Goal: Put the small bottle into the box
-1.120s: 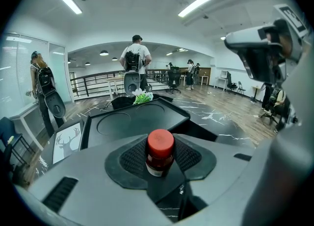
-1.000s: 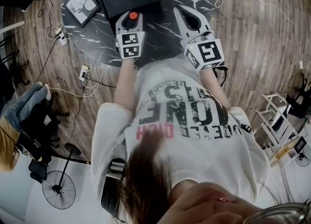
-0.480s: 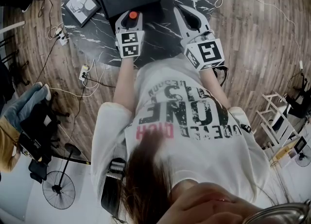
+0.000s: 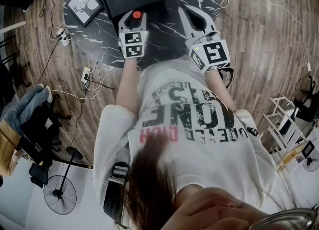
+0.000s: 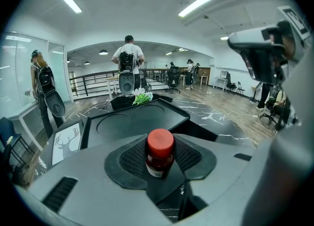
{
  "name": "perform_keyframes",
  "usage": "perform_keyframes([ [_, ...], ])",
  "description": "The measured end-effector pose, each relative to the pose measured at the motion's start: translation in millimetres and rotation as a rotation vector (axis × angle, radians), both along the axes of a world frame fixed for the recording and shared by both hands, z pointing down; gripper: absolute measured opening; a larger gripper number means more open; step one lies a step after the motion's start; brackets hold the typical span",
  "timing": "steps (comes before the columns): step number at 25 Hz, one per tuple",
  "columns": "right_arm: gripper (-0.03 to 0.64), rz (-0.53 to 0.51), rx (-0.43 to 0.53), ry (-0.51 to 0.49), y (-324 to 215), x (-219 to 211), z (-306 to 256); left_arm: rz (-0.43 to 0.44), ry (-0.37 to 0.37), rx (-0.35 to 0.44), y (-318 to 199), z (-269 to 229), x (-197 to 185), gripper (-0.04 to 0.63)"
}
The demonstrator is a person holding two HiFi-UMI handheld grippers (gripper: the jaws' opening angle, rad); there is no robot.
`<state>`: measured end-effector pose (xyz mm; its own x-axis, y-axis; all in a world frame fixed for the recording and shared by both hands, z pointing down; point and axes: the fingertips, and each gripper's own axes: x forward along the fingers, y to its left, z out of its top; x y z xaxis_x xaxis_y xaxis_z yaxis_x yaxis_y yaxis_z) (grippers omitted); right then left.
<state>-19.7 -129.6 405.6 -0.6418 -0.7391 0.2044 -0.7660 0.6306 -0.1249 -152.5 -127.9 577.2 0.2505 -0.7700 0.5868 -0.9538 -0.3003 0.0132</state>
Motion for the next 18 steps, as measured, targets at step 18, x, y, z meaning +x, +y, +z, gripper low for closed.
perform_keyframes([
  [18,0.003,0.011,-0.011,-0.008,-0.1,3.9,1.9,-0.001,0.032,-0.049,0.5,5.8,0.3,0.219],
])
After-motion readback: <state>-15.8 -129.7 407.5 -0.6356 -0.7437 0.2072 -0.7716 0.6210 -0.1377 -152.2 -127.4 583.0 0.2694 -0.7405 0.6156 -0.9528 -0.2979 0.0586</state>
